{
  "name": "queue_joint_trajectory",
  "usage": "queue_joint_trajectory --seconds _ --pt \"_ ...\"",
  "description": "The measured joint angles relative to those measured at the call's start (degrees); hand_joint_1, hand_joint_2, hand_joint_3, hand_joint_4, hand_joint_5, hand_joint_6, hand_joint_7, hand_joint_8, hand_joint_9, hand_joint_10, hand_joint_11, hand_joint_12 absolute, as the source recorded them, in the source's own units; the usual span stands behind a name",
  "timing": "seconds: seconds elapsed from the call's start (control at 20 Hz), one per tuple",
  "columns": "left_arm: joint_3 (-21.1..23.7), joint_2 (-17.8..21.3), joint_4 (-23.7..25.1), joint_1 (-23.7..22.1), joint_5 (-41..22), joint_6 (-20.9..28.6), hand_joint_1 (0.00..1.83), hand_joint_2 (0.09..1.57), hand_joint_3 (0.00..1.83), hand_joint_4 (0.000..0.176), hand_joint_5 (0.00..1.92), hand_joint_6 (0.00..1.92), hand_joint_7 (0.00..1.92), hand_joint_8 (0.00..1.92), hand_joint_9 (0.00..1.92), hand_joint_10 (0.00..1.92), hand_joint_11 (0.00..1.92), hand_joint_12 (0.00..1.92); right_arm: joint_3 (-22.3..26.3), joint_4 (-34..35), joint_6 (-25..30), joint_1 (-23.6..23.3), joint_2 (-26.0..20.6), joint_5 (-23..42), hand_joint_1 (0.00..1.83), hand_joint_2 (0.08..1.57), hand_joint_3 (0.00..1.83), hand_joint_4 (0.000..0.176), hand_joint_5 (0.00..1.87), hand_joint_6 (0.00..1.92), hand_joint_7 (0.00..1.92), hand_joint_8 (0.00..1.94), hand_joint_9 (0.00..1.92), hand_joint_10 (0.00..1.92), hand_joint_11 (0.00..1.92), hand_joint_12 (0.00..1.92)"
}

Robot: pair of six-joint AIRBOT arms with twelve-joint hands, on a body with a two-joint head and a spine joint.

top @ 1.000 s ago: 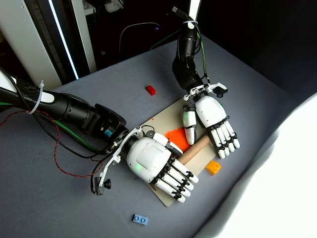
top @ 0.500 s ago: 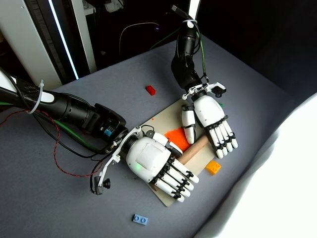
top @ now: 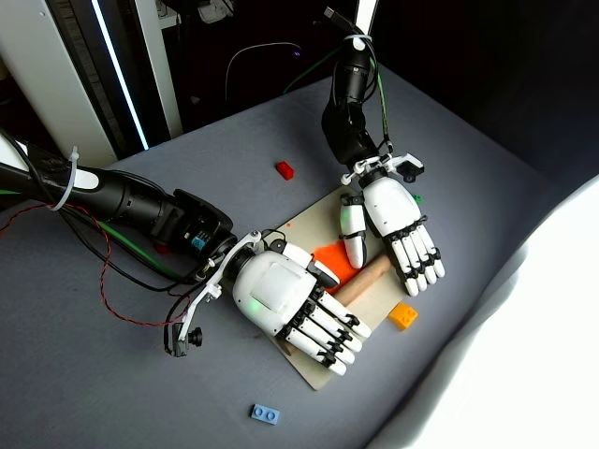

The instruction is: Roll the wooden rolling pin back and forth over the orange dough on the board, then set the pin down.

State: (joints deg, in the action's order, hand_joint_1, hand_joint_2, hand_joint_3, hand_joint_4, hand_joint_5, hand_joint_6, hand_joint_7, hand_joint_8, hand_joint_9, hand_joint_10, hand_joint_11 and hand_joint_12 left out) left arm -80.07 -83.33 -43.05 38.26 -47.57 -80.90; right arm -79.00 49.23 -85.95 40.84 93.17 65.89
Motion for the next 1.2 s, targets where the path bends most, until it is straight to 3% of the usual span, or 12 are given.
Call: queue_joint_trajectory --seconds 0.2,0.45,0.55,1.2 --pt "0.98 0.63 0.24 0.48 -0.44 0.02 0.0 1.43 0.01 0.0 0.12 0.02 0.14 0.01 0.09 0.01 0.0 0.0 0.85 -0.17 -0.48 0.24 -0.22 0.76 0.0 1.44 0.0 0.0 0.23 0.0 0.28 0.0 0.25 0.0 0.0 0.45" --pt "2.56 1.68 0.87 1.05 -0.83 -0.04 0.0 1.44 0.01 0.0 0.14 0.02 0.16 0.01 0.1 0.01 0.01 0.0 2.16 -0.55 -1.16 0.94 -0.46 1.75 0.0 1.45 0.01 0.0 0.26 0.01 0.3 0.0 0.27 0.01 0.0 0.54" --pt "3.19 2.14 0.96 1.44 -0.92 -0.09 0.0 1.44 0.01 0.0 0.13 0.01 0.15 0.0 0.1 0.01 0.0 0.0 2.38 -0.81 -1.25 1.18 -0.46 2.27 0.0 1.47 0.01 0.0 0.24 0.0 0.28 0.0 0.26 0.0 0.0 0.45" --pt "6.58 4.61 1.92 2.58 -1.25 0.04 0.0 1.43 0.0 0.0 0.12 0.0 0.14 0.0 0.09 0.0 0.02 0.01 6.08 -1.18 -3.5 2.69 -0.94 5.68 0.0 1.45 0.0 0.0 0.23 0.0 0.28 0.0 0.25 0.0 0.0 0.45"
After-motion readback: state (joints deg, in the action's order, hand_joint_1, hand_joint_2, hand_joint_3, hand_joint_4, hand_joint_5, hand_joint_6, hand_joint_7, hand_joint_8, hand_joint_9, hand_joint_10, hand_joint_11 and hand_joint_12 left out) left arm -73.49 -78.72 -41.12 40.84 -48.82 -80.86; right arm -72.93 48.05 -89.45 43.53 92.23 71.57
